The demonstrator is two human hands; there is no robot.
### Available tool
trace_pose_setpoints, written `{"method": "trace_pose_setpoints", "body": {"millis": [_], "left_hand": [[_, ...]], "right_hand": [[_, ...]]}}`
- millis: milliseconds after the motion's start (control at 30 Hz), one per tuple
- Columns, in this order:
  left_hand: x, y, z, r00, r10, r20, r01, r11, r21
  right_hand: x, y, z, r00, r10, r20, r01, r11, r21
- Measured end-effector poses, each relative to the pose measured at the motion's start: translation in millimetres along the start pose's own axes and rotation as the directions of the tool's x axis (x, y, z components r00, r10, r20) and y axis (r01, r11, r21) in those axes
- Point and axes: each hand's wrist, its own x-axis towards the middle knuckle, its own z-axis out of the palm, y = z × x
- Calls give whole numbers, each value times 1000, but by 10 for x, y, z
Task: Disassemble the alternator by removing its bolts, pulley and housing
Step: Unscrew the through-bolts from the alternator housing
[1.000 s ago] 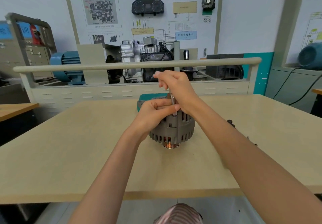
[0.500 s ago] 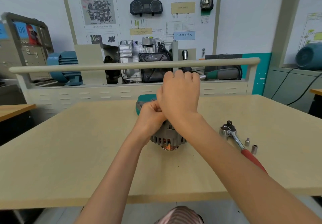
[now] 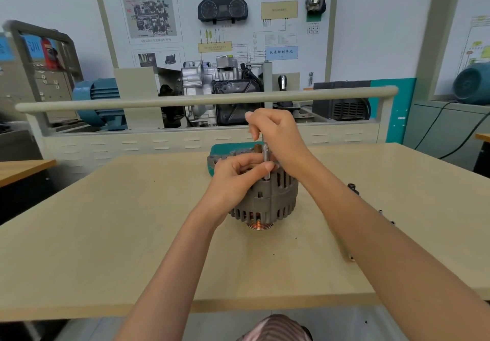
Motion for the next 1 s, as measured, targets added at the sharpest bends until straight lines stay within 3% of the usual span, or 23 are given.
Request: {"method": "trace_pose_setpoints", "body": {"millis": [67, 133, 200, 267, 333, 400, 467, 567, 767, 900, 1000], "left_hand": [[4, -17, 7, 1000, 5, -27, -5, 1000, 13], [5, -27, 7, 999, 18, -43, -17, 1000, 10], [3, -39, 3, 998, 28, -58, -28, 1000, 2], [0, -41, 6, 997, 26, -74, -26, 1000, 8], [-2, -51, 15, 996, 17, -86, -14, 1000, 27], [-8, -58, 15, 996, 6, -92, -3, 999, 35], [-14, -45, 1, 997, -6, -73, 9, 999, 44], [-24, -3, 6, 999, -10, -48, 14, 995, 96], [-30, 57, 42, 999, 6, -40, -1, 990, 138], [-37, 64, 40, 999, -15, -43, 19, 995, 100], [-41, 58, 72, 996, -4, -88, 13, 995, 100]], "right_hand": [[-21, -7, 5, 1000, -20, -22, 18, 998, -60], [-47, -17, 32, 994, -90, -67, 72, 970, -231], [-72, -34, 73, 984, -164, -70, 97, 824, -559], [-114, -62, 118, 975, -193, -108, 26, 583, -812], [-152, -94, 156, 967, -187, -172, -74, 443, -893], [-164, -100, 186, 963, -193, -187, -93, 413, -906], [-153, -101, 195, 963, -202, -177, -68, 452, -889], [-107, -75, 165, 970, -191, -151, -1, 617, -787], [-44, -26, 40, 996, -61, -64, 32, 923, -383], [-14, -27, 6, 1000, -4, -12, 2, 989, -149], [0, -20, 27, 999, 18, -32, -21, 994, -104]]}}
